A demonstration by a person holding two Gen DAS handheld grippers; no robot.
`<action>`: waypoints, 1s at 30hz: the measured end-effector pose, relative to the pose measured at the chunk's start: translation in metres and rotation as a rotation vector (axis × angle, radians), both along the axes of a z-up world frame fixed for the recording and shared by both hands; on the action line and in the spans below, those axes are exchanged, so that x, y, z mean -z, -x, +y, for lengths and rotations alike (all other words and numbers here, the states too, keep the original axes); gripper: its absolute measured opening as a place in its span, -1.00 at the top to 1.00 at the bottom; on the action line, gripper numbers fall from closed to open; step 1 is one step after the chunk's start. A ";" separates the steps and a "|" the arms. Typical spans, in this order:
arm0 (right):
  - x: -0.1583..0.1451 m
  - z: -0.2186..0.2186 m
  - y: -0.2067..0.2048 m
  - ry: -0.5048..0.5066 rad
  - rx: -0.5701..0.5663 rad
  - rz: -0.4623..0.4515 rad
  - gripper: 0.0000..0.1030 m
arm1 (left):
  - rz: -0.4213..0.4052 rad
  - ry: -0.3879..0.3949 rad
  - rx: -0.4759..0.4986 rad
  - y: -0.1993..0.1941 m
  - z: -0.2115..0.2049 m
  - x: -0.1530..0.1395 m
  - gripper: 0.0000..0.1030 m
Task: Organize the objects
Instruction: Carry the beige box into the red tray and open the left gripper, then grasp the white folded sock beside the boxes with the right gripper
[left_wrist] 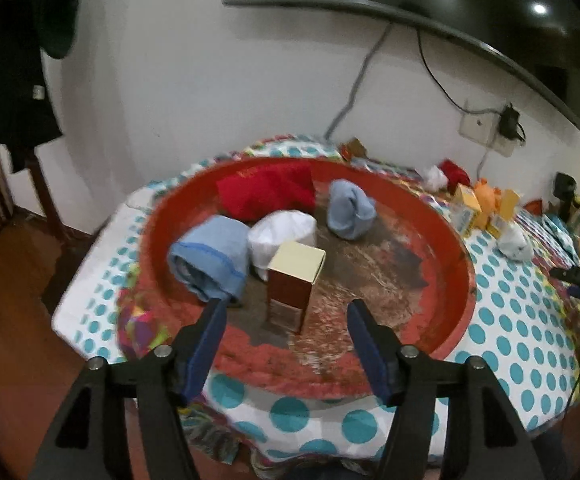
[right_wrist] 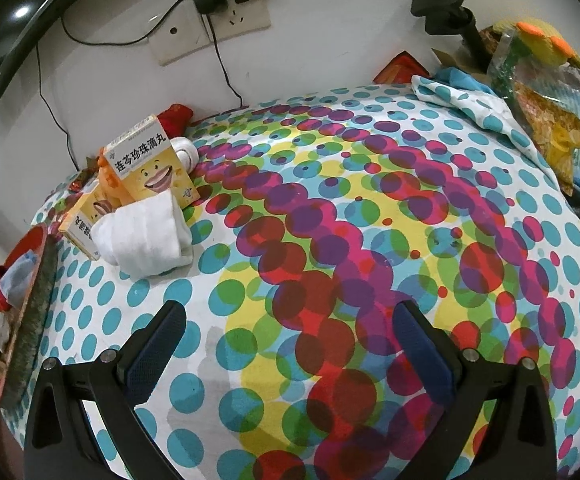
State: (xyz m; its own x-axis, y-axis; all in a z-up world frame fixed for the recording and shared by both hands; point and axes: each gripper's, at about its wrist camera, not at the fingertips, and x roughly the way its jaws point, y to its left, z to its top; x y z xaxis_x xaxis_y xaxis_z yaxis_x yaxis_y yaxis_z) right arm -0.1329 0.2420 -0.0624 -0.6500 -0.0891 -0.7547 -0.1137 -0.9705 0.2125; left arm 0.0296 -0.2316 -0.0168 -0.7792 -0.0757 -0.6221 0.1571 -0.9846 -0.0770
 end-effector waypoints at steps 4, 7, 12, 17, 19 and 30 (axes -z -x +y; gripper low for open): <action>-0.001 0.002 -0.003 -0.012 -0.006 -0.006 -1.00 | 0.036 -0.022 -0.028 -0.027 0.003 -0.011 -0.25; 0.000 -0.001 -0.003 -0.022 -0.005 -0.007 -1.00 | 0.088 -0.090 -0.067 -0.054 0.012 -0.019 -0.26; -0.008 -0.013 -0.004 -0.122 -0.009 0.001 -1.00 | 0.135 -0.042 0.009 -0.066 0.046 -0.021 -0.27; -0.014 -0.051 -0.008 -0.247 -0.107 0.006 -1.00 | 0.123 -0.016 0.066 -0.066 0.055 -0.014 -0.27; -0.016 -0.063 -0.005 -0.245 -0.140 0.010 -1.00 | 0.129 -0.017 0.058 -0.065 0.052 -0.014 -0.27; -0.019 -0.092 0.040 -0.275 -0.105 -0.008 -1.00 | 0.084 -0.040 0.089 -0.052 0.047 -0.003 -0.27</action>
State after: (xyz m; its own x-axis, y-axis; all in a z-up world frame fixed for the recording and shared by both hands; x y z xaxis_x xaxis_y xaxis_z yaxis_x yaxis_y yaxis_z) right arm -0.1730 0.1500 -0.0430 -0.6419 0.0528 -0.7649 -0.0100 -0.9981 -0.0605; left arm 0.0821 -0.1843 -0.0135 -0.8311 0.0194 -0.5558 0.0610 -0.9902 -0.1259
